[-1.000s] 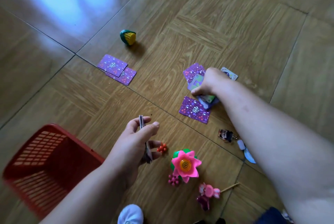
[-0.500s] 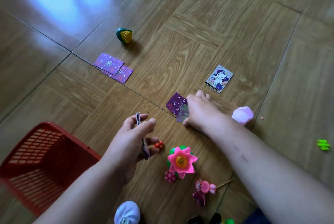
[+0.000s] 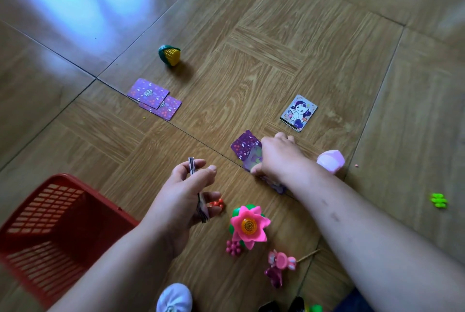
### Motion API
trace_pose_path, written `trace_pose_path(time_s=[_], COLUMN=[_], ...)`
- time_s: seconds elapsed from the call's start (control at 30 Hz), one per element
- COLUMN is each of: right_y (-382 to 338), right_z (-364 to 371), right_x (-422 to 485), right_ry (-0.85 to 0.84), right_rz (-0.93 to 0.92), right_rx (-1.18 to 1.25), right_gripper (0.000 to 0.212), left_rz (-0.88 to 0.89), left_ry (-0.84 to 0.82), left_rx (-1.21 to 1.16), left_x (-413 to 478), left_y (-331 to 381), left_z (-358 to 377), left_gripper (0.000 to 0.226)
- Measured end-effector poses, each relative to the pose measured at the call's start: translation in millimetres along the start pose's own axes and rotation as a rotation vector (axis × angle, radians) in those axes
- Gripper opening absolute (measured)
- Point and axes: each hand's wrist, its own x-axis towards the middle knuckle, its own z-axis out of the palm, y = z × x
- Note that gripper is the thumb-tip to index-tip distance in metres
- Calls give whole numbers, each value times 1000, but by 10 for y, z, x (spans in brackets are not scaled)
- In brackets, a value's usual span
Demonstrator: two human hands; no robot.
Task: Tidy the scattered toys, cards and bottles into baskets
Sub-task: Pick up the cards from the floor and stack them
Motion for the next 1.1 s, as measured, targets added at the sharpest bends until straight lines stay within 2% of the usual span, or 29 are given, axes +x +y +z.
trace_pose_path(time_s=[0.1,0.17,0.23,0.33,0.43,0.6,0.67,0.73,0.8,0.9,1.03,1.1], right_y=[143,320,416,326,175,-198,-380,-514,-641,-804,-1345,-1681], right_z=[-164,-261,-318,-345,-379,-409,-362,-343,-343,-399,-451,-417], right_x=[171,385,576,765,829,771,767,765,764,742,709,756], right_ry=[86,237,319,318,326,221,198,193,187,206,252,248], right_rz=[134,325,490,559,385,32,-18,26,77,44,-229,-300], right_rx=[209,301,321,336,309,181,132,138,172,129,253,286], right_gripper=[55,62,65,59,54,54,66,84,94,88,88,78], left_rz=[4,4,2,9,12,43,48,56,68,103,196,230], left_ry=[-5,-3,-7,-9,-2,53,74,88,104,122,169,215], left_rx=[-4,-13,-16,-19,-29,-56,-79,-100,-131,-156,-184,-183], left_x=[17,20,20,21,26,41,40,47,43,24,-27,-74], left_y=[19,31,39,60,86,157,184,201,220,265,337,356], left_z=[-3,-8,-9,-28,-58,-315,-425,-514,-631,-769,-994,-1102], left_gripper=[29,30,30,29,28,28,28,28,27,27,26,26])
